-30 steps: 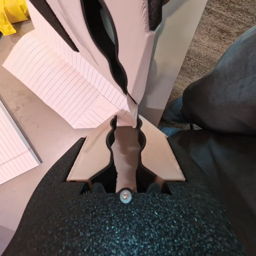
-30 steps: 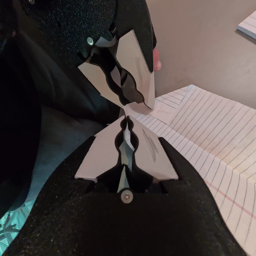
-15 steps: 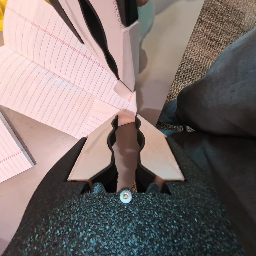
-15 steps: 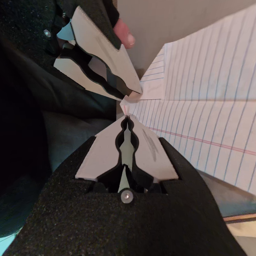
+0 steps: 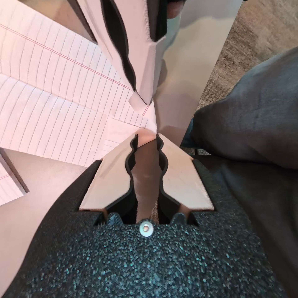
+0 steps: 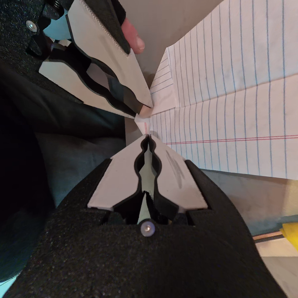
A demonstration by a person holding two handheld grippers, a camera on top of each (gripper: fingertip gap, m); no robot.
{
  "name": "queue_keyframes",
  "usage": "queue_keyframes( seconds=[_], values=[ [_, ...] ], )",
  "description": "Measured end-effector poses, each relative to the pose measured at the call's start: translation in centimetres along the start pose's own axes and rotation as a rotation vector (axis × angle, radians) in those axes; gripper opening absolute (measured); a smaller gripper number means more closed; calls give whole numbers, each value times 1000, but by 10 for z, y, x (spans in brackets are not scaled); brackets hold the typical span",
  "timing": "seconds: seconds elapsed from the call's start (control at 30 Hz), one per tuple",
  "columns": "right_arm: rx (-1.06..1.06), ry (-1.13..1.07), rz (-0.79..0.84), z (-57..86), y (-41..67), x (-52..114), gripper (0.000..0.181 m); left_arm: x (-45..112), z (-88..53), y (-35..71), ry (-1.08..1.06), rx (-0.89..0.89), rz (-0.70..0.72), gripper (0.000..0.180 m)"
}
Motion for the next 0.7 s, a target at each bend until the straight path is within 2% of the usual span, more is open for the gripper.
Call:
queue_keyframes(
  seconds=[0.33,0.7],
  values=[
    [-1,-22,-3,0,2,1,0,-4,-4,1,-92,-78,20,33],
    [37,-50,-16,9,11,2,0,-4,-17,6,-58,-164,-15,8]
  ],
)
Point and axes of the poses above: each gripper's, where its closed fingertips meet, x out along the fingers, y out of its top, z = x × y across the jaws, the point moved 6 cm from there along -x, back along the fingers, and after that the axes turned 13 degrees about -y, right-handed, at the moved point
